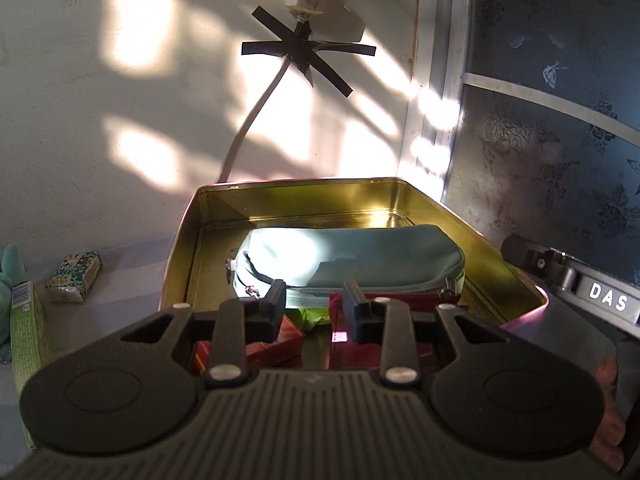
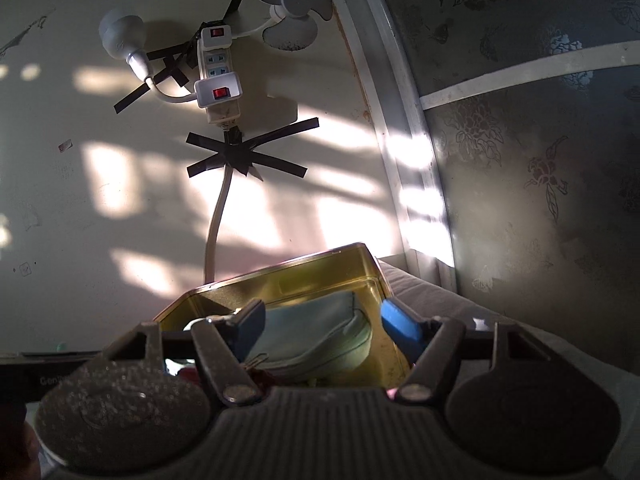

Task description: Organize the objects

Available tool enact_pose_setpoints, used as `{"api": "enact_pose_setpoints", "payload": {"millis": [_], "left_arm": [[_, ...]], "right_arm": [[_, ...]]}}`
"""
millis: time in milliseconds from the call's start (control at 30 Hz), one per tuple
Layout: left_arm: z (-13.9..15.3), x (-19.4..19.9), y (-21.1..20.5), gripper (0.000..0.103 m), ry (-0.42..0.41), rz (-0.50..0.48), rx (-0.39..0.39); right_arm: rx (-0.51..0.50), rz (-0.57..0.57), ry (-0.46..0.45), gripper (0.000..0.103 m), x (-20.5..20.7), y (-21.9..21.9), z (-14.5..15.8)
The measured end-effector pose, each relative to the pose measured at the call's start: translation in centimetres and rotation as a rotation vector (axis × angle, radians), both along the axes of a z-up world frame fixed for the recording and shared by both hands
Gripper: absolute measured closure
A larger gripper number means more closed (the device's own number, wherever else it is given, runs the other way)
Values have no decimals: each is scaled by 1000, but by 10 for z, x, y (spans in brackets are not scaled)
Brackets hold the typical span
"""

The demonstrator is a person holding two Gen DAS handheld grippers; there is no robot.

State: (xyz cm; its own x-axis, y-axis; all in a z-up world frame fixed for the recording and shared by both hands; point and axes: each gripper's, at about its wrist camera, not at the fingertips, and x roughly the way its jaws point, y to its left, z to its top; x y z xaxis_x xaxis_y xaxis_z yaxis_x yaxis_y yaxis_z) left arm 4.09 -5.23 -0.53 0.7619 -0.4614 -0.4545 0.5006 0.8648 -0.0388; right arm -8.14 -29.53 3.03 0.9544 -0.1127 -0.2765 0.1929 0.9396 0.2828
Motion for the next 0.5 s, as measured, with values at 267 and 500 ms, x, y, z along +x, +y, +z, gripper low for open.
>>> {"api": "enact_pose_setpoints", "payload": {"millis": [267, 500], "left_arm": [[-15, -60, 3, 69, 4, -53, 76], [-58, -76, 18, 68, 147, -22, 166]], "right_arm": [[29, 17, 51, 36, -54, 18, -11], [43, 89, 238, 36, -69, 36, -40]]}}
